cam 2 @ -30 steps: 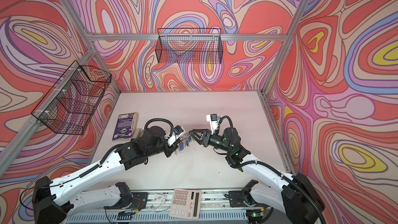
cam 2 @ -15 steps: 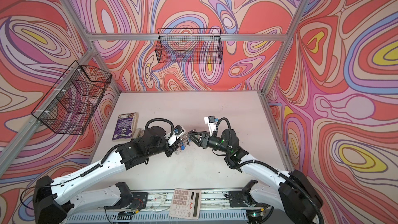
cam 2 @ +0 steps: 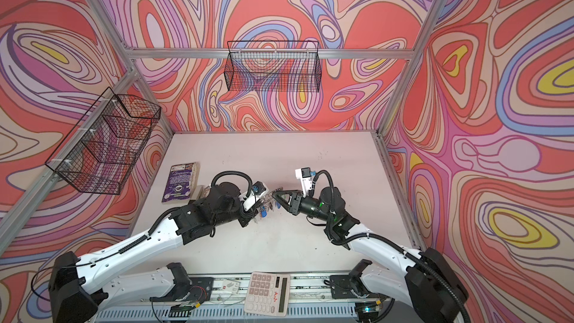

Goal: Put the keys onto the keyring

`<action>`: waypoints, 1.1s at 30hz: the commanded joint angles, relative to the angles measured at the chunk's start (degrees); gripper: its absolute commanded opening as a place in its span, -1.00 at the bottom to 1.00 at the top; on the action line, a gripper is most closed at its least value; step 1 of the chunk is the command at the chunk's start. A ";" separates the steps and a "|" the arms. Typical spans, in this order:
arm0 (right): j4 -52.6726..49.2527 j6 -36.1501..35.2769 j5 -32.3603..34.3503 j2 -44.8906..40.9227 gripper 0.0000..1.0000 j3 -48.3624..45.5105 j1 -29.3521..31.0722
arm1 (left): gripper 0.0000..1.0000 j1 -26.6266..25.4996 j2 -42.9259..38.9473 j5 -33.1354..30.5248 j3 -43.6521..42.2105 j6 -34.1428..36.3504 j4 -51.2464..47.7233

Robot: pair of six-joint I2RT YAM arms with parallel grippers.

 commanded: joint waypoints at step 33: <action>-30.87 -28.25 2.09 1.62 -1.00 15.26 0.35 | -0.46 -0.28 -2.88 3.26 -0.91 0.80 -2.71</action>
